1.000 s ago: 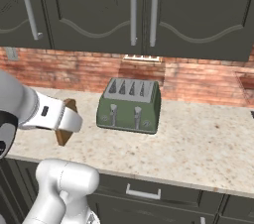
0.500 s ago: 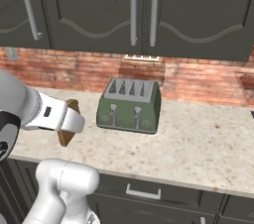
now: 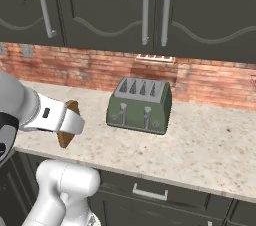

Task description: Start the toaster. Once the lever pops up, take the bread to the plate on the dining counter.

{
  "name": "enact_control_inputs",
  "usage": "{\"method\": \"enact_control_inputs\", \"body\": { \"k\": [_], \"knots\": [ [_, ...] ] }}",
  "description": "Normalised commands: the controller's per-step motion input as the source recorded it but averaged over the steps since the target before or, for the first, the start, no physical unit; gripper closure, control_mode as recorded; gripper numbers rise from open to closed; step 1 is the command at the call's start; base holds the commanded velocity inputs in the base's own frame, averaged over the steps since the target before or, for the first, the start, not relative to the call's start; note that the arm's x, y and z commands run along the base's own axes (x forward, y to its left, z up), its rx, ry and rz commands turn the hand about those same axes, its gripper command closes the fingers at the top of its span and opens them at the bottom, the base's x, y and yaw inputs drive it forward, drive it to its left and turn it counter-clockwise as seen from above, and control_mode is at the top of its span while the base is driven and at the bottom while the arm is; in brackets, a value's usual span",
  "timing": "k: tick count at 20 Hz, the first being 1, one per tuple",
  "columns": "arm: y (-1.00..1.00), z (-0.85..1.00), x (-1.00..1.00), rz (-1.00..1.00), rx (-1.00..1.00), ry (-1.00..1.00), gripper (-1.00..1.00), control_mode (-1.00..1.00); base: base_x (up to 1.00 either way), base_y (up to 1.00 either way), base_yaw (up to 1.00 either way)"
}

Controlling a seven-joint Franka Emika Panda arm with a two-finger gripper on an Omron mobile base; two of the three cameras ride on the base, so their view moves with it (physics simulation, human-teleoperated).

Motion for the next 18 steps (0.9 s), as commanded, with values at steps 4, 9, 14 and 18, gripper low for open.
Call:
{"method": "enact_control_inputs", "body": {
  "k": [4, 9, 14, 18],
  "knots": [
    [0.0, 0.0, 0.0, 0.0, 0.0, 0.0, 1.0, 1.0, -0.25, -0.17, 0.47],
    [0.0, 0.0, 0.0, 0.0, 0.0, 0.0, 1.0, 1.0, -0.49, -0.25, 0.5],
    [0.0, 0.0, 0.0, 0.0, 0.0, 0.0, 1.0, 1.0, -0.81, -0.04, 0.47],
    [0.0, 0.0, 0.0, 0.0, 0.0, 0.0, 1.0, 1.0, -0.98, 0.0, 0.46]
  ]
}}
